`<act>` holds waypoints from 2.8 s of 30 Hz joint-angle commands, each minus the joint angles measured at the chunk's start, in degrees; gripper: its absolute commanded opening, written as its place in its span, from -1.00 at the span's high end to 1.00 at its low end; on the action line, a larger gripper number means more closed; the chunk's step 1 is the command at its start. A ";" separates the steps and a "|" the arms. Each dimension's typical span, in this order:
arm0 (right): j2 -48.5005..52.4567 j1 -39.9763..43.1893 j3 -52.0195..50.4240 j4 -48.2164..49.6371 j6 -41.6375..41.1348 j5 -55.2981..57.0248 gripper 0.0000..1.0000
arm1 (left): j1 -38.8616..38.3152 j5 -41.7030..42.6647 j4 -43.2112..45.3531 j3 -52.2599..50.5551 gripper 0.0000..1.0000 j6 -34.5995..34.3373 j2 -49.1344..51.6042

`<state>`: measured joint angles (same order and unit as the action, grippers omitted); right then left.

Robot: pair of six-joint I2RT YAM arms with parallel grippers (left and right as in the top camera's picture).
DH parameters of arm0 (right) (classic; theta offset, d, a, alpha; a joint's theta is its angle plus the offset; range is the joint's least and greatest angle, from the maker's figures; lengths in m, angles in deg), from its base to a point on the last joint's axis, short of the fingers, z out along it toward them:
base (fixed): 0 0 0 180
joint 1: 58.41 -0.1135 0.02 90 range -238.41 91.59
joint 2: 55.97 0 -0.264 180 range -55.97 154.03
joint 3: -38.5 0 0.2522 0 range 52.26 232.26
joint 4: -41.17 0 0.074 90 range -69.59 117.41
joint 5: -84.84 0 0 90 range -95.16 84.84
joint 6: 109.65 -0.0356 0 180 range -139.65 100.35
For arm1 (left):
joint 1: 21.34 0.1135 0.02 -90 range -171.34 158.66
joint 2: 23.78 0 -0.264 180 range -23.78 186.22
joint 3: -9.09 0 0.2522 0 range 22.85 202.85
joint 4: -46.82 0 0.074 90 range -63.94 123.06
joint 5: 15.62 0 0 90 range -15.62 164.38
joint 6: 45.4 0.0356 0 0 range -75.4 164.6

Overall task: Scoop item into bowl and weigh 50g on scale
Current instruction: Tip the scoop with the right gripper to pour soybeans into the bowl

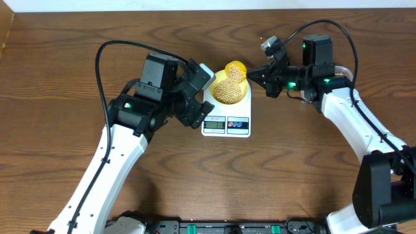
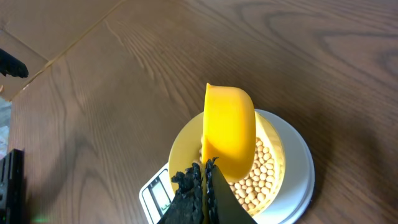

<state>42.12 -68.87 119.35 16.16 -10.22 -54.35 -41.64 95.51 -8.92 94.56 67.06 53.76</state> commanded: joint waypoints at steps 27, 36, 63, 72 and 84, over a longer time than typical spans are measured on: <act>0.52 -0.52 -0.20 0.31 6.10 1.27 0.98 | 0.31 0.72 0.02 -0.39 -0.64 -0.48 -0.07; 0.52 -0.52 -0.20 0.15 9.11 1.27 0.98 | 0.31 0.72 0.02 -0.39 -0.64 -0.46 -0.07; 0.52 -0.52 -0.20 0.13 15.93 1.27 0.98 | 0.31 0.72 0.02 -0.39 -0.64 -0.48 -0.07; 0.52 -0.52 -0.20 0.15 20.39 1.27 0.98 | 0.31 0.72 0.02 -0.39 -0.64 -0.46 -0.07; 0.52 -0.52 -0.20 0.35 25.00 1.27 0.98 | 0.31 0.72 0.02 -0.39 -0.65 -0.48 -0.07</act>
<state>42.12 -68.87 119.35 16.36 13.06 -52.69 -41.64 95.51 -8.92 94.56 67.08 53.74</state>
